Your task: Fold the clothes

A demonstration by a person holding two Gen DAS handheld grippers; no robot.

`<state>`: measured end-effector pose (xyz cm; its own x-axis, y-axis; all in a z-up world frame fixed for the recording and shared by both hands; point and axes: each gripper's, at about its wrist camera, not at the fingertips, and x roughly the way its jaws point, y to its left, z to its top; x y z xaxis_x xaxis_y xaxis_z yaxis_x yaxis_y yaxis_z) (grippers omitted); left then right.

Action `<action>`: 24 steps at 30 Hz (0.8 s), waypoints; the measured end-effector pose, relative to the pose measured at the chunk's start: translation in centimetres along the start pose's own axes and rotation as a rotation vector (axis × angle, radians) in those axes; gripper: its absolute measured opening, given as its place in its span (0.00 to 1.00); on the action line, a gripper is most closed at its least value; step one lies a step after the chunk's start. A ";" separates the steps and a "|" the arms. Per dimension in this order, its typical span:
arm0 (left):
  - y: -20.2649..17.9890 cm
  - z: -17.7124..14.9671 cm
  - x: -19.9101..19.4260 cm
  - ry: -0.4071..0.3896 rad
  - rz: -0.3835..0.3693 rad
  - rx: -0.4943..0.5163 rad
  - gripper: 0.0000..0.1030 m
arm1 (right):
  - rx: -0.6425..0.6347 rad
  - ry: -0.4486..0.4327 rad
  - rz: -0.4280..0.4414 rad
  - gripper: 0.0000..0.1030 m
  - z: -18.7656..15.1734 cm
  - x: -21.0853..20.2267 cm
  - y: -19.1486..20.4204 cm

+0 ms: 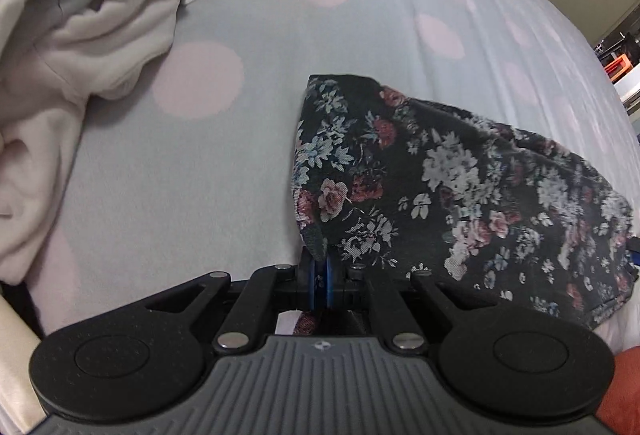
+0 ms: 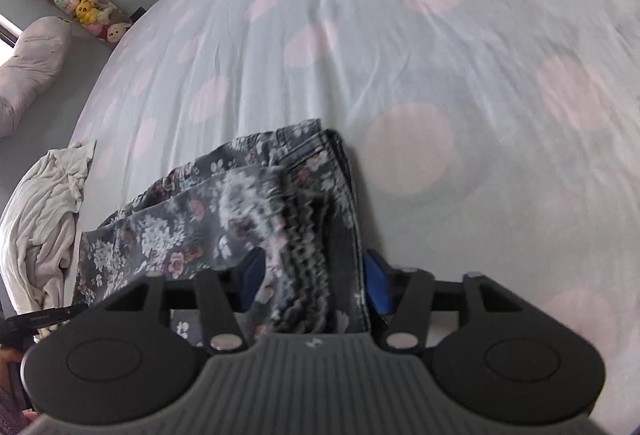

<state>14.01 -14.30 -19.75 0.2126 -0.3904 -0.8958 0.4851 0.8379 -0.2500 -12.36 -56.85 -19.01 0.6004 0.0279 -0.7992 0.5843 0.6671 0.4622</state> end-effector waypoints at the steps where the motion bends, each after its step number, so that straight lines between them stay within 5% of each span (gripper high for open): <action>1: 0.1 -0.2 0.3 0.004 0.006 0.001 0.04 | 0.002 0.004 0.005 0.60 0.2 0.1 -0.2; 8: 0.0 -0.1 -0.4 -0.011 0.023 -0.008 0.13 | -0.002 0.043 0.025 0.63 1.3 2.0 -1.5; 15: -0.8 0.0 -3.7 -0.122 0.144 0.026 0.17 | -0.076 0.074 0.036 0.69 2.4 4.5 -1.1; 24: -9.4 1.8 -4.3 -0.159 -0.082 0.149 0.17 | -0.071 0.073 0.080 0.67 2.5 6.0 -1.5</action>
<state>10.11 -21.16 -12.87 0.2927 -0.5199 -0.8025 0.6238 0.7399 -0.2519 -8.23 -59.56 -23.54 0.6011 0.1355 -0.7876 0.4940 0.7117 0.4995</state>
